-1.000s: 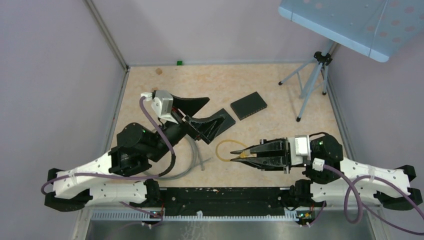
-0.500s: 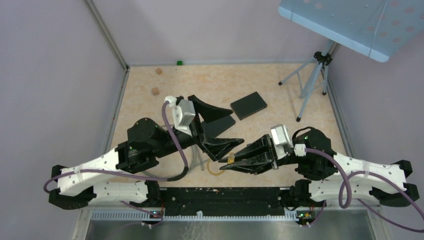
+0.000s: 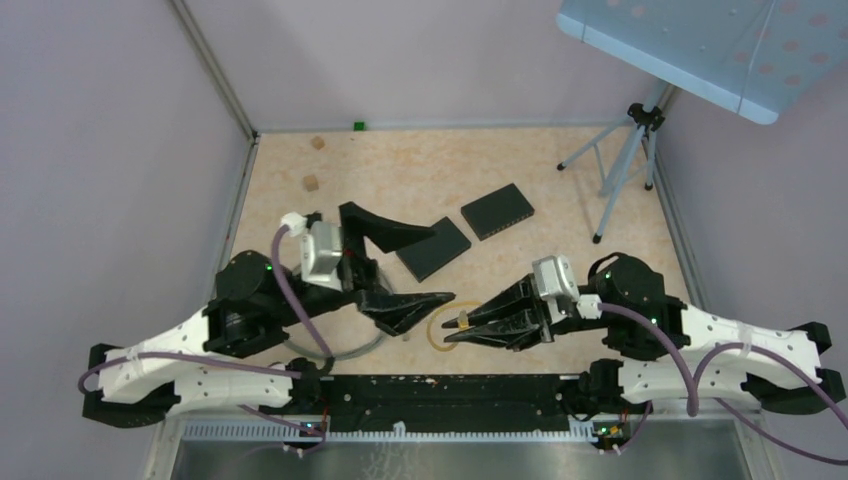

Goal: Insert the plug into the switch port
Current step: Adjust the connector.

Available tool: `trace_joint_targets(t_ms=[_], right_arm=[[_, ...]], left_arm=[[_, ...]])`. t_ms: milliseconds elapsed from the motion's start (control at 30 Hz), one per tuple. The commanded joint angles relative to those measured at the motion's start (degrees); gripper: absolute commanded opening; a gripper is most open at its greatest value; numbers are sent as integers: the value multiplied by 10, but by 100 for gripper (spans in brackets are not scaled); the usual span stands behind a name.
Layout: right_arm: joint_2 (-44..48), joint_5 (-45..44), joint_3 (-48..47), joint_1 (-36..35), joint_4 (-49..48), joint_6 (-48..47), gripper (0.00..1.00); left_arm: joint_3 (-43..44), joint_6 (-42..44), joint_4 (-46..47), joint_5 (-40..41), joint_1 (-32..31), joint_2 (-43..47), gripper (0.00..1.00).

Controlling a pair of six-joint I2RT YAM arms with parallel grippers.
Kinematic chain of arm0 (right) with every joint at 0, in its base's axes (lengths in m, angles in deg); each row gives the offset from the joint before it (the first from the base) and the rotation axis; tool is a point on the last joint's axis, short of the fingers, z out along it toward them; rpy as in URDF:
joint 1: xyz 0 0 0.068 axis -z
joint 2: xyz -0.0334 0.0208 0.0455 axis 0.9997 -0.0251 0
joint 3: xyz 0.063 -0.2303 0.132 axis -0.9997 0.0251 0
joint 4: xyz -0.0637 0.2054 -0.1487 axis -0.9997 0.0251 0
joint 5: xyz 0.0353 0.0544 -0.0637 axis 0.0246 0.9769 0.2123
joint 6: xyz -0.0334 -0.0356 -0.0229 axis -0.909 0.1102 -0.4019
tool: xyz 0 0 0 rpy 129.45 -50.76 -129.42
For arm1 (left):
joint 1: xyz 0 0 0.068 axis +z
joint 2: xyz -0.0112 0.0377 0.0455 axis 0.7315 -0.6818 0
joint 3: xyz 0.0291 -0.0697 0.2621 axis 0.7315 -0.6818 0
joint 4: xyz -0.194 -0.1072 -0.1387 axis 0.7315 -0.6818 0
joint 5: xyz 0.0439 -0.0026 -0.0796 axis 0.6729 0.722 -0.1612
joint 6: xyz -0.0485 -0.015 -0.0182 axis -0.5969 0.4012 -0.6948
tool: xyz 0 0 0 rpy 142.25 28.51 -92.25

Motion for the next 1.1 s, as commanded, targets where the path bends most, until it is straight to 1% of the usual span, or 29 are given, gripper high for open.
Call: trace_joint_targets(t_ms=[0,100,200,267,367,433,567,667,867,967,1067], right_arm=[[31,8,-38,0,119,-83,0],[41,-17,-37,0,150,-123,0],[42,-26,-39,0,161,-151,0],[33,-18,-53,0,180,-166,0],[13,4,-91,0,223,-181,0],[1,22,-109,0,251,-187,0],[-10,40,-126,0,286,-192,0],[-15,49,-132,0,300,-193,0],[-10,53,-129,0,304,-191,0],[-9,55,-128,0,310,-191,0],[-8,64,-129,0,310,-188,0]], left_arm=[[-22,37,35,-35,-2,74,99],[-6,66,4,-110,-2,79,99],[14,94,-40,-152,-2,49,99],[18,131,-59,-199,-2,26,99],[17,192,-64,-291,-2,1,99],[24,223,-68,-332,-2,-13,99],[60,278,-112,-359,-3,-42,97],[84,296,-136,-376,-2,-60,88],[104,296,-152,-423,-2,-75,72],[107,293,-154,-426,-3,-72,67],[107,289,-154,-425,-3,-70,65]])
